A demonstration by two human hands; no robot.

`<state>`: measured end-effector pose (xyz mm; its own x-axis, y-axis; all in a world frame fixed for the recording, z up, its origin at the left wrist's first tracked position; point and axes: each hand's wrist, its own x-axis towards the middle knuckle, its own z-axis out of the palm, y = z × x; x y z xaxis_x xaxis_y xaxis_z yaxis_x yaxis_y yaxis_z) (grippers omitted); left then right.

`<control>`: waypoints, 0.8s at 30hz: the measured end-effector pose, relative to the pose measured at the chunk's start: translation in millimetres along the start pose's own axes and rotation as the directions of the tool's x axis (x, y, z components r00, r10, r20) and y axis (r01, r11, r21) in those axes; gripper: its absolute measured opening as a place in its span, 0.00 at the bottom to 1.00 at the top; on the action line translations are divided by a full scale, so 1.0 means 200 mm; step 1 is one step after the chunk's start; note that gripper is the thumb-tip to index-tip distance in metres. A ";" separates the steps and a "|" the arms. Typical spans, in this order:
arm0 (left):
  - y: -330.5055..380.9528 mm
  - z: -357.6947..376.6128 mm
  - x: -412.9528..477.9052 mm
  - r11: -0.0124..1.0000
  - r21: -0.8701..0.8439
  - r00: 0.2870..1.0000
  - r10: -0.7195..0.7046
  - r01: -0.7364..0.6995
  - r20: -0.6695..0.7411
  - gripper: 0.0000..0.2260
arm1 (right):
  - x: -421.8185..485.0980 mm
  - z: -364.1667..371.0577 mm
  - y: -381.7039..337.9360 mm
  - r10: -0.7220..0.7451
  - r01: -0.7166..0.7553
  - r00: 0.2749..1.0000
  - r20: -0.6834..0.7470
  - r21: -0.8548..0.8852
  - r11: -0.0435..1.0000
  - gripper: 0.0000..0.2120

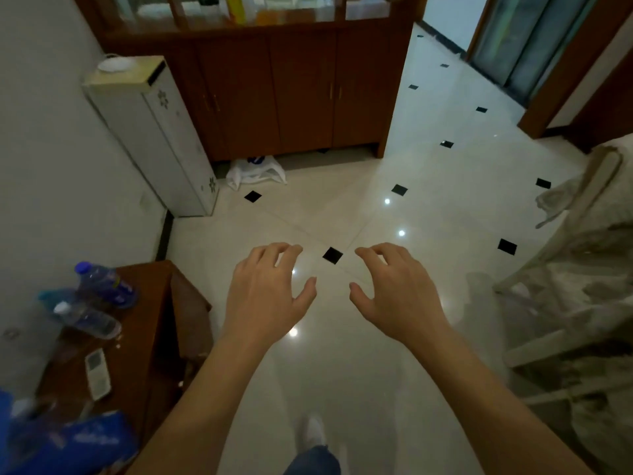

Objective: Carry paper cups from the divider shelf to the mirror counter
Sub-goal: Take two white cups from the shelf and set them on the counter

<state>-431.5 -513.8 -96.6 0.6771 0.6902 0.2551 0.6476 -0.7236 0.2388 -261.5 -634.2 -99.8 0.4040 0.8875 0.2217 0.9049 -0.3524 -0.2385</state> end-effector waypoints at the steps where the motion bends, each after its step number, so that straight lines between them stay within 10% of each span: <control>1: -0.03 0.01 0.10 1.000 0.005 1.000 0.011 -0.011 0.007 0.23 | 0.09 0.01 0.00 0.010 -0.010 1.000 -0.007 -0.004 1.000 0.23; 24: -0.08 0.62 2.17 0.992 0.036 0.992 0.119 -0.121 0.033 0.23 | 1.81 0.24 0.93 0.173 -0.174 0.981 -0.086 -0.005 0.985 0.23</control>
<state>-104.7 -202.6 -105.9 0.7606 0.5987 0.2512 0.5735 -0.8009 0.1723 46.4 -363.6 -108.6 0.5647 0.7841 0.2576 0.8213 -0.5032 -0.2689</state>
